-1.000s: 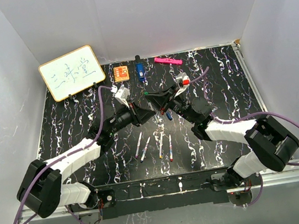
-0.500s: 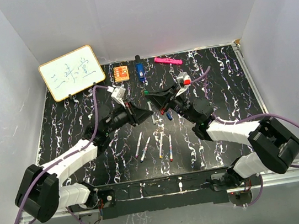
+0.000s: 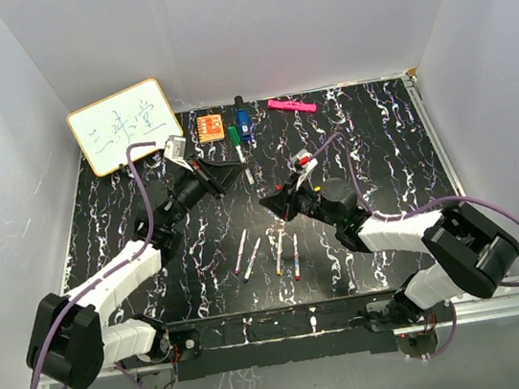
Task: Insert the pens into the pen caps
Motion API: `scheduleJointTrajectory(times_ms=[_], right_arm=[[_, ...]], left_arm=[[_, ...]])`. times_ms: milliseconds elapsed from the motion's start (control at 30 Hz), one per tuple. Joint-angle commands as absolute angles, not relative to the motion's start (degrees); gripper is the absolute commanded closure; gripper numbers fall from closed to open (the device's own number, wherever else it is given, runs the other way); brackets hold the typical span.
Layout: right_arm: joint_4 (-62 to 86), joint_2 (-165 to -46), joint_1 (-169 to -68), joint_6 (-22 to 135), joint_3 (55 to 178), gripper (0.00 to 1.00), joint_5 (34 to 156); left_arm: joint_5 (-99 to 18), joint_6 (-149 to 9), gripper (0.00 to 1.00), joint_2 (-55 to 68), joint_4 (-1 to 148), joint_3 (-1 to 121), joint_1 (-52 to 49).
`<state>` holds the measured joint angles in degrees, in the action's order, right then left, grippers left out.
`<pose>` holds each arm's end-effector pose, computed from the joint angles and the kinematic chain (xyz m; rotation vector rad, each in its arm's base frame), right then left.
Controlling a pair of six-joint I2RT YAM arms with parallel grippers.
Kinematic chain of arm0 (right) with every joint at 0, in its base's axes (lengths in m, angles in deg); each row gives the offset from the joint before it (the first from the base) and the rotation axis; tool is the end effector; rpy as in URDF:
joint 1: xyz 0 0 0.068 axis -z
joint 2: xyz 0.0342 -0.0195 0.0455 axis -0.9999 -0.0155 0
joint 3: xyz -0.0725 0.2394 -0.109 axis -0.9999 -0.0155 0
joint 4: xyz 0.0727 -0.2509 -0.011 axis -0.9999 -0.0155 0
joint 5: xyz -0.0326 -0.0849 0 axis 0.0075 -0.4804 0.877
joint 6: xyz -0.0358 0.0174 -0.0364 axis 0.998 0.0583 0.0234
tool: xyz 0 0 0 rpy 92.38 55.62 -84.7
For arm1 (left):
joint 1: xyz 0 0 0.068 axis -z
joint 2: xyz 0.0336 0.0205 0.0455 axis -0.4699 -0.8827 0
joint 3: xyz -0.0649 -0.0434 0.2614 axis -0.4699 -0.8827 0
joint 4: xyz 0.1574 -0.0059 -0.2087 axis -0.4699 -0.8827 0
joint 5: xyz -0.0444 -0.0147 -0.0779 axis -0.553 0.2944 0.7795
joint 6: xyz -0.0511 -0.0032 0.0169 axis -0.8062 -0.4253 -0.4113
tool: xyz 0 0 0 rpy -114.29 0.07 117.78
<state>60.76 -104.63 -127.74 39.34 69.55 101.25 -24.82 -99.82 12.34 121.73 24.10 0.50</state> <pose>0.2161 0.1838 0.2141 -0.4208 1.6725 1.0211 0.2284 -0.1407 0.3083 0.2436 1.3979 -1.2887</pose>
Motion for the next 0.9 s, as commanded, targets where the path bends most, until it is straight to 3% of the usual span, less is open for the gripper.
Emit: scheduleJointTrajectory(times_ms=[0,167,367,400,500,533,867], right_arm=[[59.4,-103.2,-127.8,39.0,70.2,1.00,99.9],[55.8,-100.9,-127.8,41.4,72.1,1.00,95.4],[54.1,-95.9,-127.9,44.2,71.9,0.83,81.7],[54.3,-95.1,-127.8,44.0,71.7,0.71,78.9],[54.5,-92.9,-127.5,43.4,71.8,0.06,72.7],[54.5,-92.4,-127.3,43.4,72.0,0.03,71.5],[54.3,-94.3,-121.7,36.6,74.7,0.02,66.6]], left_arm=[[-24.5,-99.2,1.00,13.7,125.2,25.8,0.7],[-27.8,-92.6,1.00,16.8,116.1,25.5,0.7],[-34.0,-84.2,1.00,22.4,105.6,25.1,0.7],[-34.6,-83.1,1.00,23.2,104.5,25.1,0.7],[-35.9,-80.7,1.00,25.1,102.7,24.3,0.7],[-36.3,-80.1,1.00,25.5,102.3,24.2,0.7],[-44.0,-75.3,1.00,21.9,90.8,27.8,0.6]])
